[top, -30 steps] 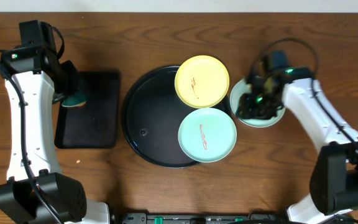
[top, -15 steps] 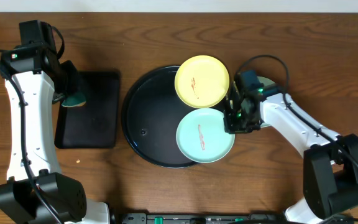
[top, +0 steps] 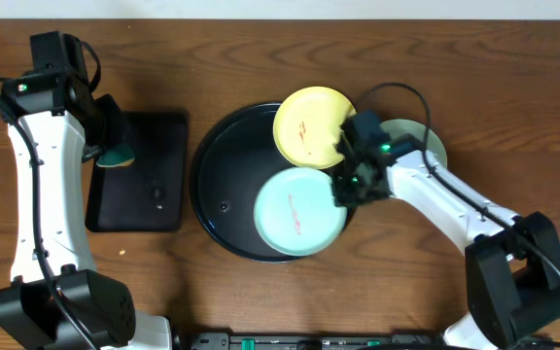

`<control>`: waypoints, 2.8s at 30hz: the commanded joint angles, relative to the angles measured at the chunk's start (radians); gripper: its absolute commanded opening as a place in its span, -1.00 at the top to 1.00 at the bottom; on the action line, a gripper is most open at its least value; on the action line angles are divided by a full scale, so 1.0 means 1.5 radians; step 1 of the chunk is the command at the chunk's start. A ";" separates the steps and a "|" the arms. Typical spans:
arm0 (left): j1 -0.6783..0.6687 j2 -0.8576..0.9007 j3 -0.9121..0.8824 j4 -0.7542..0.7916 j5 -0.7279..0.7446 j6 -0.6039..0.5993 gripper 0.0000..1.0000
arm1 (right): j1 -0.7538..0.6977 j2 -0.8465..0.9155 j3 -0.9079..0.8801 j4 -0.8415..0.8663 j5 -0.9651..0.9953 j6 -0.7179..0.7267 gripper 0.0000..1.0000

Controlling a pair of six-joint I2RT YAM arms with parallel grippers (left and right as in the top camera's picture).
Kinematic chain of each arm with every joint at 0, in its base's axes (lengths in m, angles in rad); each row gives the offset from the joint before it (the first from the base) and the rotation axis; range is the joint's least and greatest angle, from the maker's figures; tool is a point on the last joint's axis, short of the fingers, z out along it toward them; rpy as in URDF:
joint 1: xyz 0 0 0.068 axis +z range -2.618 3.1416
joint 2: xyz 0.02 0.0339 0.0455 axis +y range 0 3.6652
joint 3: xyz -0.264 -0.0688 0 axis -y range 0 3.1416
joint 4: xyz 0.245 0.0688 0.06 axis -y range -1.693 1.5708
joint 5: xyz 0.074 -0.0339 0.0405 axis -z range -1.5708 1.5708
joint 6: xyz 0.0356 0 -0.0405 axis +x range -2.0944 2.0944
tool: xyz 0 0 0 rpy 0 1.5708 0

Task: Clean dirty plates on tray and stack at the side
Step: 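Grasp the lower pale green plate rim with the right gripper, then scrub the held pale green plate with the sponge in the left gripper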

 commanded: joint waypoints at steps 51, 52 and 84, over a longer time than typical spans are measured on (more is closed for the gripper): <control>-0.396 0.079 -0.372 0.303 0.141 -0.125 0.85 | 0.108 0.104 0.030 0.148 0.011 0.171 0.98; -0.401 0.084 -0.372 0.303 0.151 -0.124 0.85 | 0.108 0.104 0.030 0.148 0.011 0.171 0.98; -0.427 0.091 -0.372 0.323 0.224 -0.083 0.85 | 0.108 0.104 0.030 0.150 0.012 0.171 0.98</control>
